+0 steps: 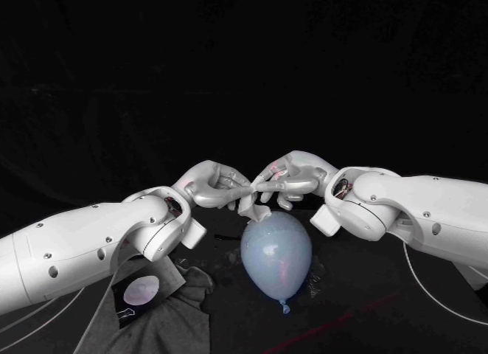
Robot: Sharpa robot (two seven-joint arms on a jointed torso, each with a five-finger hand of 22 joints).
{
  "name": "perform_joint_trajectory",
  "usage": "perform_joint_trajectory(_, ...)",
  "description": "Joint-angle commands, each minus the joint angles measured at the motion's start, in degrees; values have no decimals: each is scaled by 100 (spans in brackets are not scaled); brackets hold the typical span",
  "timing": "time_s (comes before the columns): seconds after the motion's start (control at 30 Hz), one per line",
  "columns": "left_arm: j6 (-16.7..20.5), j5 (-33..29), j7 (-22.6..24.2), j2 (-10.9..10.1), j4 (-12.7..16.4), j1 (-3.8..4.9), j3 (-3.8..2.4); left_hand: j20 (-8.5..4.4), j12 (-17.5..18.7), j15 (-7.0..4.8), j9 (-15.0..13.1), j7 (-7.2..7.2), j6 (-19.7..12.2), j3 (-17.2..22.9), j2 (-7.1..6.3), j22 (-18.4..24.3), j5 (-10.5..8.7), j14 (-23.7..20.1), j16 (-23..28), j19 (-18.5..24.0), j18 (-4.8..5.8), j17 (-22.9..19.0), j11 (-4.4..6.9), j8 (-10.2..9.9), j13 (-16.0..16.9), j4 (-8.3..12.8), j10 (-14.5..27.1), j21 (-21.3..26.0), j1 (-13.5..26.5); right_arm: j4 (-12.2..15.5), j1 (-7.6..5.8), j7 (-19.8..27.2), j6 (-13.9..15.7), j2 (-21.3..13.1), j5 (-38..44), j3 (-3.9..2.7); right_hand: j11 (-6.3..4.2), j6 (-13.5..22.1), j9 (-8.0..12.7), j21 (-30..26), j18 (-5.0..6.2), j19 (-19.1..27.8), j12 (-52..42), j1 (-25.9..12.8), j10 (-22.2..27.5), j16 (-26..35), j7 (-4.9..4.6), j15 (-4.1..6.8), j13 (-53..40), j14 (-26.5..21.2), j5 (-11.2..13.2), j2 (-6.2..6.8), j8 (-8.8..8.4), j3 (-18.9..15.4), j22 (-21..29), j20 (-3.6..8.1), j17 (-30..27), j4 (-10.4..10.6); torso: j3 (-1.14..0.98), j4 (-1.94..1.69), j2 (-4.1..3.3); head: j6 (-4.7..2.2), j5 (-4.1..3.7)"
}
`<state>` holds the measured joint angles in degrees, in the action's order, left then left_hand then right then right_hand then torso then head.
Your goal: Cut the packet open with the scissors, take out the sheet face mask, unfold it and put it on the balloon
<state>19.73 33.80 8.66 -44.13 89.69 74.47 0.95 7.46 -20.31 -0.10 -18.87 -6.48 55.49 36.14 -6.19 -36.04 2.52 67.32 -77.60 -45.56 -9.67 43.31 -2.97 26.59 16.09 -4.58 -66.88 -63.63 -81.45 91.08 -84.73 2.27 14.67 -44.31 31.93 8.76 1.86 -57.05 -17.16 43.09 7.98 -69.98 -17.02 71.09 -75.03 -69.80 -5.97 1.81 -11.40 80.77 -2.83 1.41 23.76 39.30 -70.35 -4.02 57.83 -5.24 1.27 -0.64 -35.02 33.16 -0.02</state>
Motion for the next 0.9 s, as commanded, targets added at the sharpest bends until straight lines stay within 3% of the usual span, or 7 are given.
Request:
perform_joint_trajectory(0.03,54,-368,247,13,9,14,-15,-27,-19,-13,-198,-8,38,99,26,-27,27,7,-19,15,-82,-29,1,79,8,18,-37,-57,59,-5,6,-23,-1,-2,141,4,-8,-45,-848,35,57,-46,-37,-5,-32,7,-8,36,-9,5,-16,-76,22,67,-16,-3,7,-23,0,0,6,-3,-9)
perform_joint_trajectory(0.47,36,-1331,216,-8,-27,14,-14,-29,-12,-16,-307,15,48,522,-21,-110,24,-64,-32,142,-72,-124,6,169,8,224,-65,-185,581,-7,6,-279,130,-15,544,5,-20,-61,-877,138,41,-97,-47,-17,-50,-19,3,46,-38,40,-19,-52,38,91,-62,5,51,-51,2,-4,0,0,0)
perform_joint_trajectory(0.9,-8,-1424,94,-12,-42,15,-14,6,-9,-50,-399,70,75,573,-97,-88,26,-71,-59,172,-76,-128,52,283,-15,323,-142,-160,804,10,7,-289,275,-37,612,5,-26,-69,-893,190,34,-124,-52,-23,-61,-24,10,52,-53,56,-21,-42,46,106,-86,10,62,-66,-2,2,0,0,9)
